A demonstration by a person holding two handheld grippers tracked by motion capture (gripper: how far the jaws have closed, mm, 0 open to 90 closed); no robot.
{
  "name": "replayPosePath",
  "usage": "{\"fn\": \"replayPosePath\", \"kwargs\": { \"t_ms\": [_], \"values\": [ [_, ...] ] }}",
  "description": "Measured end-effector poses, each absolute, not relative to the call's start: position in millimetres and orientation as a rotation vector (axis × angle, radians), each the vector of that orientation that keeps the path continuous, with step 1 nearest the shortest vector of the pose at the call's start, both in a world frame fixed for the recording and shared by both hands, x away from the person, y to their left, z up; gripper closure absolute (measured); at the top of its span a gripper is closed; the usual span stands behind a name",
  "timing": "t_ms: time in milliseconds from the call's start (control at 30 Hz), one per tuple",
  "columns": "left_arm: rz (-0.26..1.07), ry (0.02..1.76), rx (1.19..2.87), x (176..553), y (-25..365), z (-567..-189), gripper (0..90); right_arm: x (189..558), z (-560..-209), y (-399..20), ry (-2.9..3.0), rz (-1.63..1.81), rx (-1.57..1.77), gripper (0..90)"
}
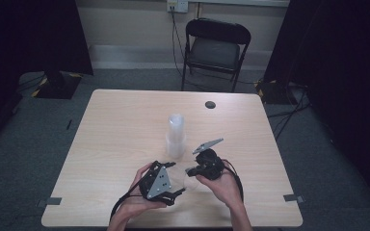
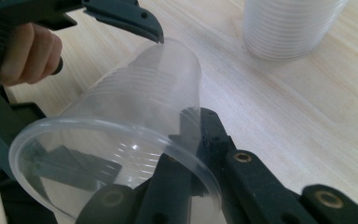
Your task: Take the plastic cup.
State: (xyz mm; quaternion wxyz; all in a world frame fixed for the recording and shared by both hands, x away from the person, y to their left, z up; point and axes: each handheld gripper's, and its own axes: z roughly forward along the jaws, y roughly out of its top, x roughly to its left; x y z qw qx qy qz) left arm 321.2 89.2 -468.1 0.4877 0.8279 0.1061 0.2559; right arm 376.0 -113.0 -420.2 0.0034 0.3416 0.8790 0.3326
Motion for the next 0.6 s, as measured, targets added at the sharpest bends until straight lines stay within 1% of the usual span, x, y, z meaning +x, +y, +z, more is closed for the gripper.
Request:
{"fn": "replayPosePath", "kwargs": {
  "t_ms": [367, 433, 600],
  "values": [
    [0.628, 0.279, 1.979, 318, 82, -469, 16.6, 379, -423, -106, 2.745, 1.062, 1.105, 89.2],
    [0.642, 0.266, 1.981, 318, 81, -469, 18.8, 380, -423, -106, 2.737, 1.077, 1.118, 89.1],
    [0.660, 0.270, 1.980, 319, 77, -468, 18.8, 383, -423, -105, 2.741, 1.071, 1.136, 89.0]
  ]
}}
